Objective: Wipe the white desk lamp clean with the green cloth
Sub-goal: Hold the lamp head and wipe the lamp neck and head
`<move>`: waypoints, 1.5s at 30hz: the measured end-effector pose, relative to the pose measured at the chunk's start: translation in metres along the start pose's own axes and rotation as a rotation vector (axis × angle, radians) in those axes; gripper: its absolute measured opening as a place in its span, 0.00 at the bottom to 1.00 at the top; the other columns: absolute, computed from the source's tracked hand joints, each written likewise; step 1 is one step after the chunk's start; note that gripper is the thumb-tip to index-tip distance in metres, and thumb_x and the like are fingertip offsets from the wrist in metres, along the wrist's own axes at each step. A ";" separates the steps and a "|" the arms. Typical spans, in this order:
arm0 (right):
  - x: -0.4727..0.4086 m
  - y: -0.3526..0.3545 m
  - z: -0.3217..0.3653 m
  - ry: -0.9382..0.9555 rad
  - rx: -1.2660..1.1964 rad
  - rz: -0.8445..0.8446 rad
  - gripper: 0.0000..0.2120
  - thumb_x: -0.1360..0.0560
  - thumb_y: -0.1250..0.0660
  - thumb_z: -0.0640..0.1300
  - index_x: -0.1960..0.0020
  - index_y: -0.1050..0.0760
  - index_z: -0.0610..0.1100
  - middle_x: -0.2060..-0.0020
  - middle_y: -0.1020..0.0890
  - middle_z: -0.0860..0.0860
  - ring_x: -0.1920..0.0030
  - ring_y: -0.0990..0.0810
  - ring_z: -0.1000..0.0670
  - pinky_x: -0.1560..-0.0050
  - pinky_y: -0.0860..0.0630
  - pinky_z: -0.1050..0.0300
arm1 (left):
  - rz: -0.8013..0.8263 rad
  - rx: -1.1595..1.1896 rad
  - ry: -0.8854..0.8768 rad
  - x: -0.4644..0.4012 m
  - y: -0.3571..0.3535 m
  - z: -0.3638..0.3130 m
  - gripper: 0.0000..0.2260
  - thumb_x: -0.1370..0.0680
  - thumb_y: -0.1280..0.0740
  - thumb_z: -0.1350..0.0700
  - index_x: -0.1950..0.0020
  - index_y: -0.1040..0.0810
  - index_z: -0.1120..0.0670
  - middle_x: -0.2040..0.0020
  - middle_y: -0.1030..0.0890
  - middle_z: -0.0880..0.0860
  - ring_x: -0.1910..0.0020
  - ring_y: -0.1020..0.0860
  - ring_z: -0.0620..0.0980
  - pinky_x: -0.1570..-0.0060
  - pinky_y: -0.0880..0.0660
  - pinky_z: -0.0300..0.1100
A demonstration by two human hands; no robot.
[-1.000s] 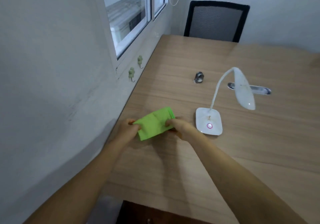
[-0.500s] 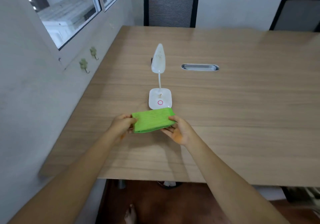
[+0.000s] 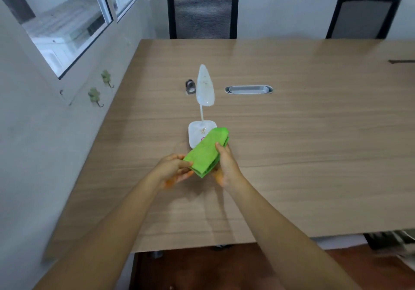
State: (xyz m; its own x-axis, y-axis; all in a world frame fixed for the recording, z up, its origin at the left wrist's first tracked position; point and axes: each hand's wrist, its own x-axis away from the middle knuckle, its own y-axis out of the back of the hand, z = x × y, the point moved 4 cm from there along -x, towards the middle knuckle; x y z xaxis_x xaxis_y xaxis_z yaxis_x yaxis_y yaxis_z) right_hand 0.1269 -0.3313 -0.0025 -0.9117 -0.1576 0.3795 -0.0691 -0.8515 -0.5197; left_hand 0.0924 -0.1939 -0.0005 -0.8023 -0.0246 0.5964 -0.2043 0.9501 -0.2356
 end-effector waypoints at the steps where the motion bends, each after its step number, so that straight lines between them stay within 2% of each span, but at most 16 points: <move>1: -0.002 -0.002 0.001 0.002 -0.035 -0.003 0.16 0.18 0.48 0.41 0.31 0.34 0.49 0.40 0.24 0.44 0.46 0.22 0.43 0.46 0.25 0.49 | 0.014 -0.019 0.008 -0.002 0.002 -0.001 0.09 0.26 0.37 0.71 0.55 0.26 0.58 0.59 0.19 0.56 0.71 0.17 0.45 0.69 0.20 0.36; 7: -0.009 0.001 0.007 -0.048 -0.068 -0.215 0.16 0.22 0.45 0.28 0.40 0.35 0.45 0.50 0.22 0.44 0.59 0.21 0.47 0.60 0.23 0.52 | 0.017 -0.223 0.016 -0.011 0.005 -0.011 0.07 0.26 0.34 0.68 0.57 0.27 0.56 0.60 0.19 0.56 0.72 0.19 0.45 0.67 0.21 0.37; 10: -0.008 0.000 0.011 -0.162 -0.030 -0.259 0.17 0.24 0.38 0.29 0.36 0.31 0.34 0.42 0.22 0.36 0.61 0.21 0.46 0.65 0.20 0.52 | 0.033 -0.367 0.028 -0.013 0.001 -0.013 0.06 0.25 0.34 0.66 0.58 0.28 0.56 0.61 0.20 0.55 0.67 0.20 0.47 0.67 0.22 0.36; 13: -0.009 0.002 0.031 -0.154 0.066 -0.289 0.17 0.25 0.38 0.28 0.37 0.29 0.32 0.39 0.23 0.35 0.54 0.20 0.43 0.54 0.20 0.49 | 0.021 -0.515 0.045 -0.017 0.001 -0.028 0.02 0.24 0.34 0.60 0.55 0.26 0.55 0.57 0.21 0.54 0.62 0.22 0.49 0.61 0.22 0.41; 16: -0.003 0.001 0.075 -0.017 0.207 -0.327 0.14 0.25 0.36 0.30 0.40 0.26 0.32 0.42 0.21 0.35 0.53 0.22 0.44 0.45 0.23 0.45 | -0.092 -0.551 -0.050 -0.024 0.008 -0.072 0.16 0.23 0.36 0.47 0.41 0.26 0.55 0.45 0.23 0.54 0.52 0.23 0.51 0.46 0.25 0.47; 20: 0.016 -0.015 0.152 0.283 0.519 -0.240 0.14 0.26 0.38 0.32 0.41 0.25 0.37 0.52 0.20 0.42 0.61 0.21 0.46 0.59 0.22 0.55 | -0.094 -0.433 -0.212 -0.016 -0.001 -0.146 0.30 0.25 0.38 0.38 0.29 0.33 0.53 0.35 0.28 0.49 0.41 0.26 0.50 0.45 0.28 0.45; 23: 0.036 -0.039 0.196 0.480 0.738 -0.114 0.20 0.30 0.42 0.35 0.42 0.23 0.48 0.48 0.16 0.45 0.49 0.18 0.43 0.48 0.20 0.52 | 0.008 -0.320 -0.290 -0.005 -0.025 -0.183 0.25 0.25 0.37 0.40 0.31 0.30 0.51 0.36 0.27 0.46 0.39 0.27 0.48 0.41 0.30 0.45; 26: 0.051 -0.067 0.217 0.640 0.953 -0.018 0.24 0.28 0.44 0.36 0.37 0.25 0.51 0.49 0.18 0.55 0.48 0.18 0.49 0.47 0.23 0.63 | 0.067 -0.347 -0.335 0.001 -0.051 -0.202 0.18 0.24 0.37 0.42 0.40 0.25 0.51 0.49 0.24 0.46 0.51 0.25 0.44 0.40 0.28 0.44; 28: 0.053 -0.081 0.220 0.713 1.060 0.044 0.25 0.28 0.43 0.35 0.34 0.27 0.49 0.42 0.19 0.54 0.41 0.20 0.48 0.36 0.26 0.55 | 0.086 -0.388 -0.350 0.001 -0.063 -0.209 0.21 0.25 0.35 0.42 0.36 0.26 0.52 0.41 0.24 0.47 0.46 0.25 0.46 0.45 0.25 0.43; 30: 0.053 -0.088 0.217 0.766 1.166 0.074 0.25 0.27 0.43 0.30 0.33 0.27 0.45 0.38 0.20 0.48 0.40 0.21 0.49 0.33 0.27 0.52 | 0.110 -0.423 -0.350 0.002 -0.068 -0.211 0.15 0.25 0.34 0.45 0.42 0.23 0.50 0.37 0.24 0.48 0.39 0.25 0.48 0.40 0.26 0.44; 33: 0.058 -0.093 0.208 0.857 1.362 0.097 0.24 0.27 0.43 0.26 0.34 0.27 0.41 0.38 0.20 0.44 0.40 0.22 0.47 0.40 0.34 0.80 | 0.147 -0.435 -0.352 0.002 -0.071 -0.212 0.10 0.24 0.35 0.49 0.45 0.24 0.50 0.35 0.24 0.50 0.37 0.26 0.49 0.34 0.30 0.46; 34: 0.061 -0.094 0.207 0.908 1.412 0.111 0.25 0.28 0.43 0.26 0.35 0.26 0.41 0.38 0.20 0.44 0.38 0.22 0.46 0.45 0.37 0.85 | 0.149 -0.428 -0.356 0.002 -0.072 -0.212 0.08 0.23 0.35 0.51 0.46 0.24 0.50 0.35 0.24 0.51 0.37 0.26 0.49 0.34 0.30 0.46; 38: 0.078 -0.096 0.198 1.056 1.509 0.240 0.26 0.31 0.45 0.26 0.37 0.24 0.38 0.42 0.19 0.41 0.41 0.21 0.43 0.40 0.28 0.61 | 0.120 -0.376 -0.383 0.001 -0.072 -0.214 0.02 0.23 0.35 0.55 0.55 0.23 0.51 0.50 0.21 0.50 0.45 0.24 0.49 0.43 0.26 0.43; 40: 0.094 -0.092 0.190 1.092 1.571 0.309 0.27 0.32 0.49 0.29 0.38 0.24 0.39 0.41 0.19 0.42 0.40 0.21 0.43 0.39 0.27 0.57 | 0.153 -0.372 -0.398 0.000 -0.073 -0.214 0.05 0.26 0.32 0.54 0.51 0.21 0.54 0.51 0.20 0.51 0.49 0.24 0.49 0.51 0.25 0.42; 43: 0.116 -0.080 0.178 1.174 1.707 0.386 0.27 0.31 0.51 0.34 0.38 0.23 0.42 0.39 0.20 0.45 0.38 0.23 0.45 0.40 0.29 0.61 | 0.124 -0.383 -0.399 -0.003 -0.070 -0.215 0.19 0.27 0.29 0.52 0.38 0.23 0.58 0.39 0.21 0.54 0.42 0.22 0.50 0.41 0.25 0.46; 45: 0.128 -0.073 0.173 1.260 1.756 0.432 0.24 0.29 0.49 0.33 0.38 0.23 0.43 0.39 0.20 0.45 0.37 0.23 0.44 0.38 0.27 0.53 | 0.117 -0.385 -0.385 -0.001 -0.071 -0.216 0.21 0.27 0.30 0.52 0.36 0.24 0.57 0.36 0.22 0.53 0.38 0.24 0.51 0.35 0.28 0.48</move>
State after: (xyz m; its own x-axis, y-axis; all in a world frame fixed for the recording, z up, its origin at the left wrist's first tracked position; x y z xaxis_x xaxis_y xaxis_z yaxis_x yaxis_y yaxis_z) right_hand 0.0853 -0.3757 0.2165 -0.5283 -0.7119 -0.4627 -0.1794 -0.4390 0.8804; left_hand 0.2285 -0.1945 0.1811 -0.9691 0.0451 0.2423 0.0605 0.9966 0.0567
